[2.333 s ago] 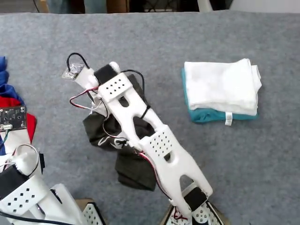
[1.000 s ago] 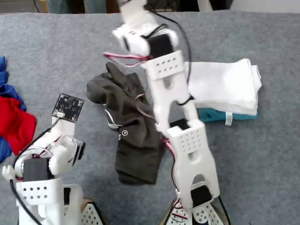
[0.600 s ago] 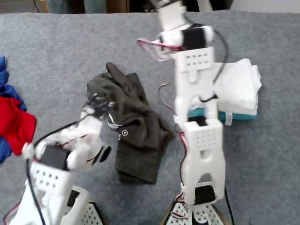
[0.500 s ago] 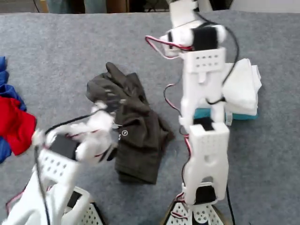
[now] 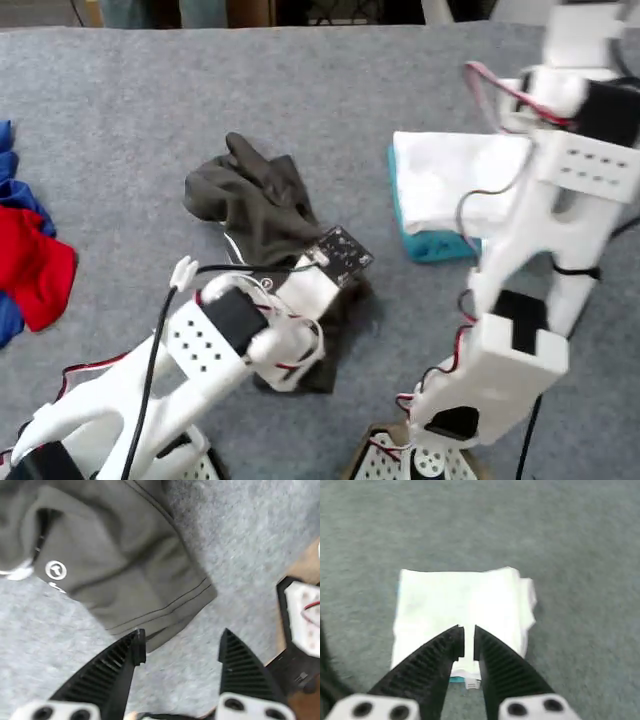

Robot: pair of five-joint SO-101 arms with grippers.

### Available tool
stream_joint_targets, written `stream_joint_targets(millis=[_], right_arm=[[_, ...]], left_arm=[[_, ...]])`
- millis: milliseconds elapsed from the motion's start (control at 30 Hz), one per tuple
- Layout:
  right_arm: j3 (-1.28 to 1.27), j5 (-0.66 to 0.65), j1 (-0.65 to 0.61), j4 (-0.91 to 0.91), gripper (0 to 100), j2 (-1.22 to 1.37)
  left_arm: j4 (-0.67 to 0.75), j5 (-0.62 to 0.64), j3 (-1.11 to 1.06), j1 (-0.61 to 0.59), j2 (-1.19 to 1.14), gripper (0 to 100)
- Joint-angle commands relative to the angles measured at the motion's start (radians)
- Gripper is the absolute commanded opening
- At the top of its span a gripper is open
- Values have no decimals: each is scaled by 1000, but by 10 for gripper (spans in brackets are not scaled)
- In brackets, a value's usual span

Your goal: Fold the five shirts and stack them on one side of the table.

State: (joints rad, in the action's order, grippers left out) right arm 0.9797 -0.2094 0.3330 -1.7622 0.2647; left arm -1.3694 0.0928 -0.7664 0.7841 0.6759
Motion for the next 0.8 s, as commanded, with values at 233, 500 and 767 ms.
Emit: stream_joint_targets(millis=[233,500,767], right_arm=[[-2,-8,46,38,64,-50],[-4,-8,46,38,64,-50],[-4,-8,46,38,64,-50]], left_arm=[[167,152,-102,125,-126,303],[186,275,76,125,-384,299],[187,319,130,125,-506,289]])
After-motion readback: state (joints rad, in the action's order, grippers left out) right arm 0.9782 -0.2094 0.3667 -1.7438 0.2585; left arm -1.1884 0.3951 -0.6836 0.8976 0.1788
